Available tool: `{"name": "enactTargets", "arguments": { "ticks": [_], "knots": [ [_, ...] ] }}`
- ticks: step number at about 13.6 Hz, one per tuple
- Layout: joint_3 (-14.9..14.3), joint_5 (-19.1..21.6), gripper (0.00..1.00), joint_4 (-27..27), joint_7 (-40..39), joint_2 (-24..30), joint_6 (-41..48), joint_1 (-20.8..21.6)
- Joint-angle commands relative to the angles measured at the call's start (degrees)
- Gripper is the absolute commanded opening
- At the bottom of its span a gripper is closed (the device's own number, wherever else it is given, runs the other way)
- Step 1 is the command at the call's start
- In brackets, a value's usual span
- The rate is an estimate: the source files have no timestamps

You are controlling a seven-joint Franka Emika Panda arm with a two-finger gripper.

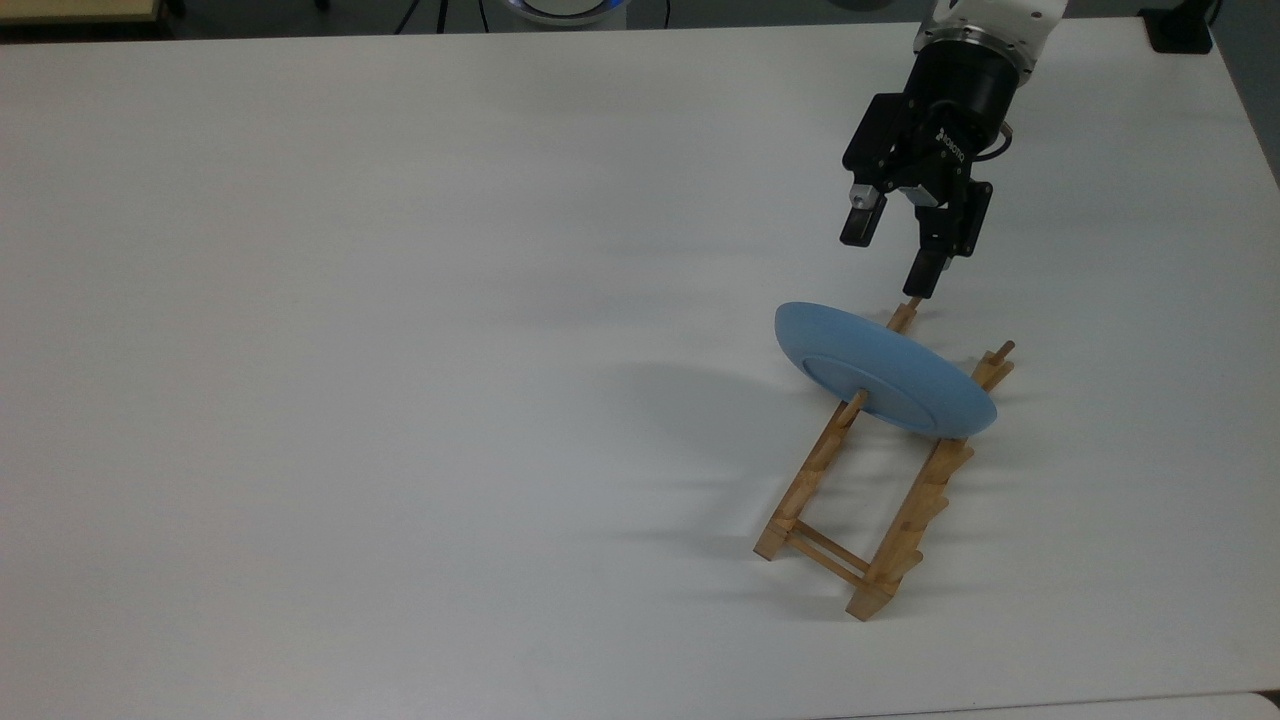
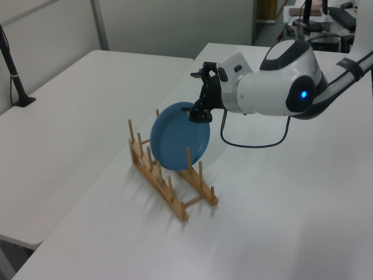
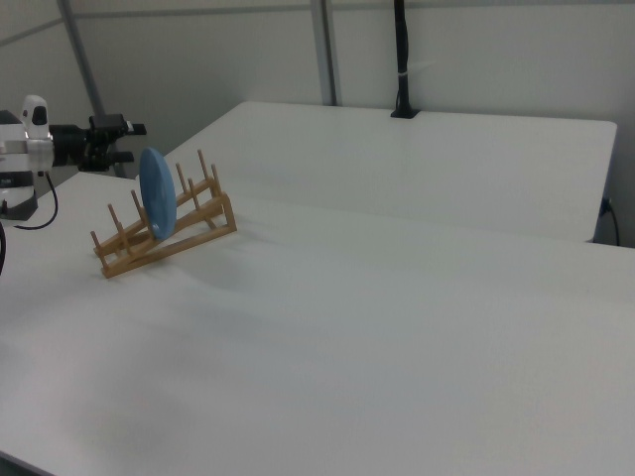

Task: Place plate in plate rack
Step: 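Open the gripper and raise it away from the plate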

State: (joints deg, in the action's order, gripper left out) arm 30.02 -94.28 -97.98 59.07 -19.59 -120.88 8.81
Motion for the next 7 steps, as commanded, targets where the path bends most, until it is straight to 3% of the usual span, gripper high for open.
{"name": "enactTargets", "arguments": {
  "ticks": [1, 3, 4, 7],
  "knots": [
    [-0.2, 2.0, 1.00, 3.5, 2.2, 0.3, 3.2, 1.3],
    [0.3, 9.4, 1.00, 6.6, 2.7, 1.8, 3.1, 1.4],
    [0.8, 18.6, 1.00, 9.2, 2.4, 3.8, 3.1, 1.0],
    [0.7, 36.1, 1.00, 10.4, 1.1, 8.7, 3.4, 0.3]
  ]
}}
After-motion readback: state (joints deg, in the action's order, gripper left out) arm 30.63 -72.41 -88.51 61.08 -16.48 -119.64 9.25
